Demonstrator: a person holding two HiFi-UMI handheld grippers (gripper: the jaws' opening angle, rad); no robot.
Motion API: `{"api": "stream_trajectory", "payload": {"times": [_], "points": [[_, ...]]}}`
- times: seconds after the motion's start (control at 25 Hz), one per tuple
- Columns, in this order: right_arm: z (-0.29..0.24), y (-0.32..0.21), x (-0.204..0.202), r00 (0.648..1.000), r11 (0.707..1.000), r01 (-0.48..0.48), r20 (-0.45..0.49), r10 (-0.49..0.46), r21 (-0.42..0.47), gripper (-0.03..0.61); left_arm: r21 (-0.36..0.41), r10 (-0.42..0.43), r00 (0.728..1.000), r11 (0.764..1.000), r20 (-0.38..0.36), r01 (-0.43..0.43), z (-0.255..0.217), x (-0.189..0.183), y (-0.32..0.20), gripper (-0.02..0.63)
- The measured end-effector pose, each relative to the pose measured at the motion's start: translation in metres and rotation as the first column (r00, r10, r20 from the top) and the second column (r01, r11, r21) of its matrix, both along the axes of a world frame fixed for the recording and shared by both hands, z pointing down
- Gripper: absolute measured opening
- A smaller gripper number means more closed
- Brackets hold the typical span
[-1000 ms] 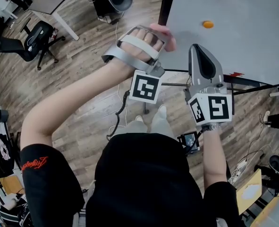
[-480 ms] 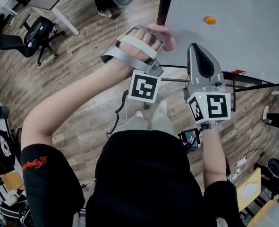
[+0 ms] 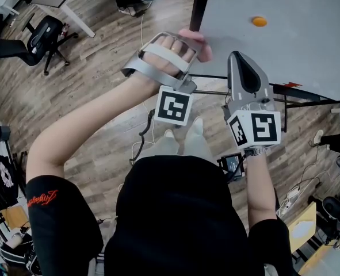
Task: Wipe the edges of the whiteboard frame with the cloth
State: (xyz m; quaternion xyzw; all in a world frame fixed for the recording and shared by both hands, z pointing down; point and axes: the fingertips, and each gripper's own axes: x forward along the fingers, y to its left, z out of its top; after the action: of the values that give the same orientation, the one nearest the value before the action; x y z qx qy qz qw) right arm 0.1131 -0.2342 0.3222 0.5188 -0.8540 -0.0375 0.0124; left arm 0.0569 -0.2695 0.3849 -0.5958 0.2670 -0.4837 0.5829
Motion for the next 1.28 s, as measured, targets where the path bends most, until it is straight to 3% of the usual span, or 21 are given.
{"api": "stream_trajectory", "payload": {"times": [0.56, 1.28], "points": [[0.020, 0.000, 0.003, 1.000, 0.999, 0.013, -0.002, -0.013, -0.045, 0.002, -0.005, -0.032, 0.998, 0.999, -0.048, 0.032, 0.008, 0.008, 0.000, 0.040], [0.031, 0.002, 0.011, 1.000, 0.997, 0.001, 0.004, -0.001, -0.076, 0.002, -0.033, -0.040, 0.998, 0.999, -0.054, 0.038, 0.026, 0.013, -0.002, 0.040]]}}
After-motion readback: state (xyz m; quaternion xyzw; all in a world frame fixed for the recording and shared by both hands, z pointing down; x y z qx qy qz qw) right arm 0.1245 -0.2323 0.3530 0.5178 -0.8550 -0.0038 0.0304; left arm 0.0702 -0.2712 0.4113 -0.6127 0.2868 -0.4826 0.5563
